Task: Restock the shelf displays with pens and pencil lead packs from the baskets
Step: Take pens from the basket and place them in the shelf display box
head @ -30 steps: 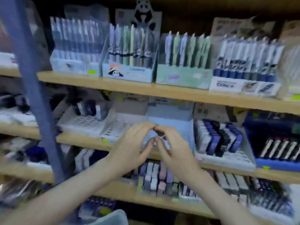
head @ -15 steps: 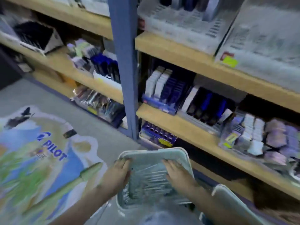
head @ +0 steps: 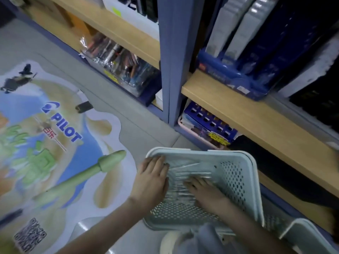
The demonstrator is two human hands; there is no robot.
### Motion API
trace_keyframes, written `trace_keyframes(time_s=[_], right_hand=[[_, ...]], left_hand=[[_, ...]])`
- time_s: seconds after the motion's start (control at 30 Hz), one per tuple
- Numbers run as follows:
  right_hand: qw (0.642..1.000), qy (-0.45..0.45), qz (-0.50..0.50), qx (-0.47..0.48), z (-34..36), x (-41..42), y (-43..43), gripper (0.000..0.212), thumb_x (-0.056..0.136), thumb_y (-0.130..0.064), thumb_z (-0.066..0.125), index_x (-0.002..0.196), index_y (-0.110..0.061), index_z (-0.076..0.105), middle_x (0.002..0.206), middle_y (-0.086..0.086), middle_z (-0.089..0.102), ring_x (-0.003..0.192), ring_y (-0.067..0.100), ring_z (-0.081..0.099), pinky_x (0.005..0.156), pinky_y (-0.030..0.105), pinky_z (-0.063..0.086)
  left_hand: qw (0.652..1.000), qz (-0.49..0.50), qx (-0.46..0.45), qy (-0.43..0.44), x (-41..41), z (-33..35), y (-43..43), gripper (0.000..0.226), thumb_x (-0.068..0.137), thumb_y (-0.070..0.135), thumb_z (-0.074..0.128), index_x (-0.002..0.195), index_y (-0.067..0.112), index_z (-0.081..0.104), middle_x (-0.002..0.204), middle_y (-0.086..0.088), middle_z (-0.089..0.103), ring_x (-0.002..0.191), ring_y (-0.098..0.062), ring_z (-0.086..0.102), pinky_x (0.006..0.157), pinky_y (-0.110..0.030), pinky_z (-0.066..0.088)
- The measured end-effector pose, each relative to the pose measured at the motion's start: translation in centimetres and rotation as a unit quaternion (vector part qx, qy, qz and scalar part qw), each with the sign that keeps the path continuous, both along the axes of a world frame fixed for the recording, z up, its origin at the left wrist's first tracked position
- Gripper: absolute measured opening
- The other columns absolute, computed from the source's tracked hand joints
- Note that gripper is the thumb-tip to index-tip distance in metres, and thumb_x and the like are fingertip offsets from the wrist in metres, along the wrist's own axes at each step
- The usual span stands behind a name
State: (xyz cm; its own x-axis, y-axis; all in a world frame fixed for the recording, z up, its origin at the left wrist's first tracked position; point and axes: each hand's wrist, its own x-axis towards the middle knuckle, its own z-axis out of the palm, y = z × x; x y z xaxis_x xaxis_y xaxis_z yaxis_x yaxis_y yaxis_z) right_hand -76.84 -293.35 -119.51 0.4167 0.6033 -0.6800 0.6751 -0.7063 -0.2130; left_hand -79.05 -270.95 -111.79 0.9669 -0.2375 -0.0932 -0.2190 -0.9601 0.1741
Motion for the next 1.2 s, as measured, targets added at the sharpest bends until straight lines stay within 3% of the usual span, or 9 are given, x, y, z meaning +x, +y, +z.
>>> trace_keyframes(time_s=[0.1, 0.2, 0.37, 0.53, 0.73, 0.87, 0.97, 1.1, 1.2], right_hand=[[0.997, -0.063, 0.027, 0.021, -1.0, 0.0, -0.1, 0.048, 0.070, -0.031, 0.054, 0.114, -0.019, 0.068, 0.109, 0.001, 0.069, 0.097, 0.022, 0.066, 0.079, 0.034, 0.055], [0.992, -0.116, 0.044, 0.003, -1.4, 0.0, -0.2, 0.049, 0.073, -0.022, 0.037, 0.109, -0.017, 0.071, 0.104, 0.000, 0.070, 0.091, 0.023, 0.067, 0.074, 0.035, 0.055], [0.990, -0.135, 0.027, -0.014, -1.6, 0.2, 0.6, 0.038, 0.067, -0.018, 0.046, 0.092, -0.014, 0.074, 0.086, 0.004, 0.071, 0.075, 0.021, 0.066, 0.064, 0.031, 0.055], [0.988, -0.151, -0.018, -0.005, -1.0, 0.0, 0.7, 0.037, 0.046, -0.013, 0.081, 0.081, -0.009, 0.071, 0.076, 0.010, 0.066, 0.069, 0.025, 0.063, 0.061, 0.036, 0.055], [0.962, -0.271, 0.011, 0.037, 0.9, 1.1, -0.4, 0.021, 0.070, -0.008, 0.049, 0.076, -0.013, 0.069, 0.071, 0.004, 0.064, 0.071, 0.021, 0.059, 0.079, 0.032, 0.040], [0.963, -0.267, -0.017, 0.038, 1.5, 1.0, -0.5, 0.032, 0.048, -0.015, 0.082, 0.077, -0.013, 0.069, 0.070, 0.005, 0.064, 0.066, 0.022, 0.062, 0.066, 0.030, 0.052], [0.959, -0.276, -0.041, 0.056, 2.2, 0.8, -0.1, 0.039, 0.042, -0.017, 0.087, 0.077, -0.013, 0.068, 0.069, 0.006, 0.063, 0.061, 0.022, 0.061, 0.058, 0.030, 0.052], [0.949, -0.298, -0.026, 0.100, 2.1, 1.0, 0.0, 0.047, 0.045, -0.039, 0.087, 0.081, -0.018, 0.066, 0.074, 0.001, 0.064, 0.066, 0.018, 0.061, 0.061, 0.028, 0.050], [0.927, -0.347, -0.025, 0.142, 1.9, 1.2, -0.2, 0.039, 0.056, -0.027, 0.082, 0.088, -0.016, 0.062, 0.078, 0.001, 0.063, 0.071, 0.020, 0.060, 0.067, 0.030, 0.051]], left_hand=[[1.000, 0.002, 0.003, -0.012, -0.1, -0.1, -0.1, 0.042, 0.077, 0.030, 0.046, 0.104, 0.009, 0.070, 0.116, -0.015, 0.065, 0.105, -0.031, 0.063, 0.099, -0.042, 0.030], [1.000, -0.003, 0.004, -0.022, -0.1, -0.2, -0.1, 0.040, 0.079, 0.029, 0.045, 0.104, 0.009, 0.069, 0.117, -0.015, 0.064, 0.107, -0.031, 0.062, 0.099, -0.044, 0.031], [1.000, -0.005, 0.010, -0.019, -0.2, 0.0, -0.2, 0.036, 0.081, 0.026, 0.046, 0.103, 0.009, 0.069, 0.118, -0.015, 0.064, 0.109, -0.030, 0.060, 0.099, -0.043, 0.032], [0.997, -0.045, 0.061, -0.012, -0.4, -0.5, -0.2, 0.037, 0.079, 0.022, 0.050, 0.105, 0.005, 0.068, 0.120, -0.019, 0.062, 0.111, -0.035, 0.058, 0.100, -0.047, 0.034], [0.991, -0.075, 0.084, 0.072, 0.1, 0.0, -1.9, 0.049, 0.065, 0.039, 0.075, 0.101, 0.005, 0.069, 0.109, -0.017, 0.066, 0.105, -0.035, 0.061, 0.099, -0.047, 0.042], [0.980, -0.095, 0.066, 0.164, 0.9, -0.9, -5.6, 0.069, 0.087, 0.050, 0.051, 0.138, 0.006, 0.034, 0.136, -0.014, 0.043, 0.130, -0.031, 0.037, 0.114, -0.046, 0.025], [0.975, -0.086, 0.056, 0.198, 1.3, -2.9, -7.4, 0.075, 0.087, 0.050, 0.054, 0.141, 0.007, 0.024, 0.141, -0.012, 0.038, 0.132, -0.028, 0.034, 0.115, -0.043, 0.021], [0.970, -0.090, 0.060, 0.218, 2.1, -4.9, -7.7, 0.056, 0.090, 0.036, 0.056, 0.133, 0.008, 0.034, 0.134, -0.012, 0.048, 0.125, -0.027, 0.045, 0.107, -0.038, 0.031], [0.966, -0.091, 0.070, 0.231, 2.6, -5.1, -7.8, 0.037, 0.093, 0.021, 0.050, 0.127, 0.008, 0.039, 0.128, -0.013, 0.054, 0.116, -0.028, 0.053, 0.093, -0.038, 0.042]])
